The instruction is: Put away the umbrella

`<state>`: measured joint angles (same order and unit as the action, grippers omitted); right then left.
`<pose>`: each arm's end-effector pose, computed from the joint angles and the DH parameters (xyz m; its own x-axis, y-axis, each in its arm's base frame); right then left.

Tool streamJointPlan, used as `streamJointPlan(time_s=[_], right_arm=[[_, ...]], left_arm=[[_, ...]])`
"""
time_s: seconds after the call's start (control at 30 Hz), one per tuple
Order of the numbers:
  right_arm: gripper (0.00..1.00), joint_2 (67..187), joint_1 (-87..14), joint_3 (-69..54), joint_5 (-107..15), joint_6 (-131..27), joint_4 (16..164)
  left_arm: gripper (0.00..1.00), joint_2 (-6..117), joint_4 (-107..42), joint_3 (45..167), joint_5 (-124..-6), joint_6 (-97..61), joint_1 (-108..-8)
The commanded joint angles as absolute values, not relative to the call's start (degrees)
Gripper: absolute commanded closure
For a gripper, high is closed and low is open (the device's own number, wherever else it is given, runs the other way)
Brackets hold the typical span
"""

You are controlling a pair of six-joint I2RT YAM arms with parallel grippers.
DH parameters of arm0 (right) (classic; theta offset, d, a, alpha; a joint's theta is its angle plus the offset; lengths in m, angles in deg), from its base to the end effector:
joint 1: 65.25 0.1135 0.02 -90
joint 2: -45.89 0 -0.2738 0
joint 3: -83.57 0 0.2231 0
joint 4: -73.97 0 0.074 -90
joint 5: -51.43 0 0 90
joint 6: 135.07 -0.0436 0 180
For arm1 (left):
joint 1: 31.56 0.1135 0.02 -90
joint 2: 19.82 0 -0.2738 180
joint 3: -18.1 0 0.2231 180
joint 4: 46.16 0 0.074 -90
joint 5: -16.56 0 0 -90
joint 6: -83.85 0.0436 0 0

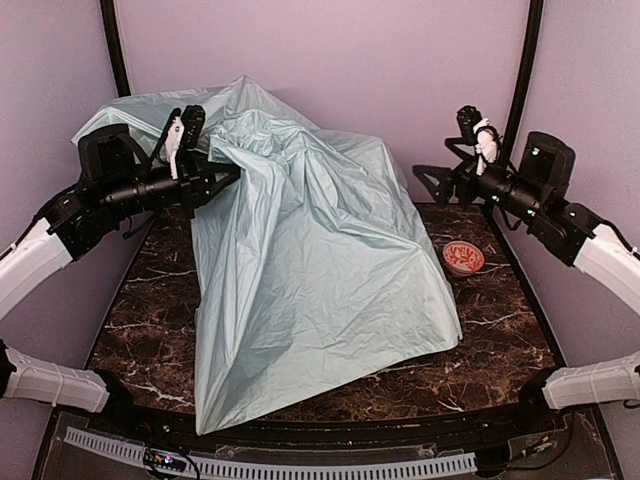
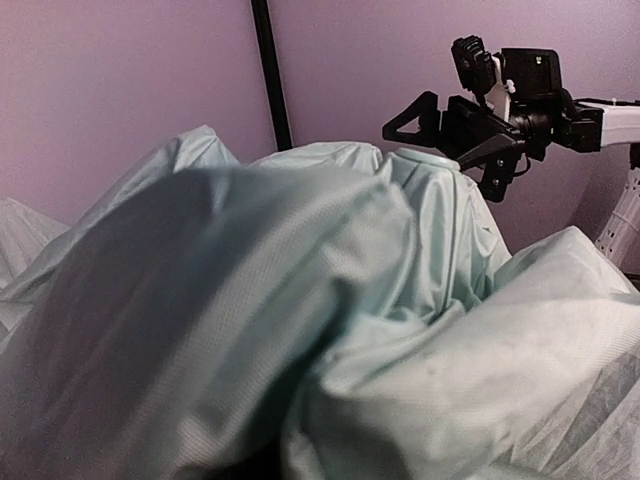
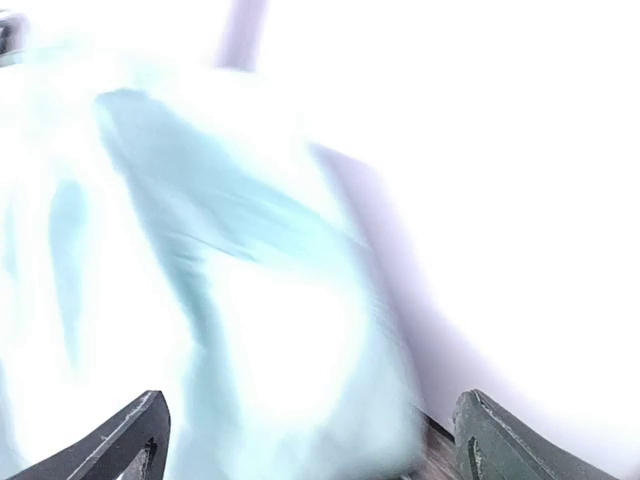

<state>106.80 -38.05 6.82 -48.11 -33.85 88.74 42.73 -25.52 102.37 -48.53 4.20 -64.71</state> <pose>0.1910 0.1063 0.4158 0.1327 -0.1476 -0.9801 -0.5835 0.7877 -0.1976 0.1696 -0.1327 0.4412 0.1680 0.0849 -0.9821 0.8319 0.5223 0.1874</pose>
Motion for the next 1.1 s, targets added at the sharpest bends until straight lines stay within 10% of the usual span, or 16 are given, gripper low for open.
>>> streamJointPlan(time_s=[0.0,0.4,0.7,1.07], right_arm=[[0.0,113.2,-24.6,2.4,-68.5,-22.1,90.7],[0.08,128.2,-14.4,-7.6,-76.7,-27.9,74.4],[0.55,126.4,-12.8,-6.3,-78.5,-30.4,72.7],[0.97,121.5,-13.9,-3.0,-62.5,-34.2,80.3]], left_arm=[[1.0,44.5,-31.8,105.4,-34.5,-1.3,-64.7],[1.0,52.2,-33.0,106.4,-25.6,0.0,-74.9],[0.99,55.3,-26.9,108.7,-36.3,1.6,-74.9],[0.23,47.1,-24.7,109.8,-65.6,3.8,-74.1]])
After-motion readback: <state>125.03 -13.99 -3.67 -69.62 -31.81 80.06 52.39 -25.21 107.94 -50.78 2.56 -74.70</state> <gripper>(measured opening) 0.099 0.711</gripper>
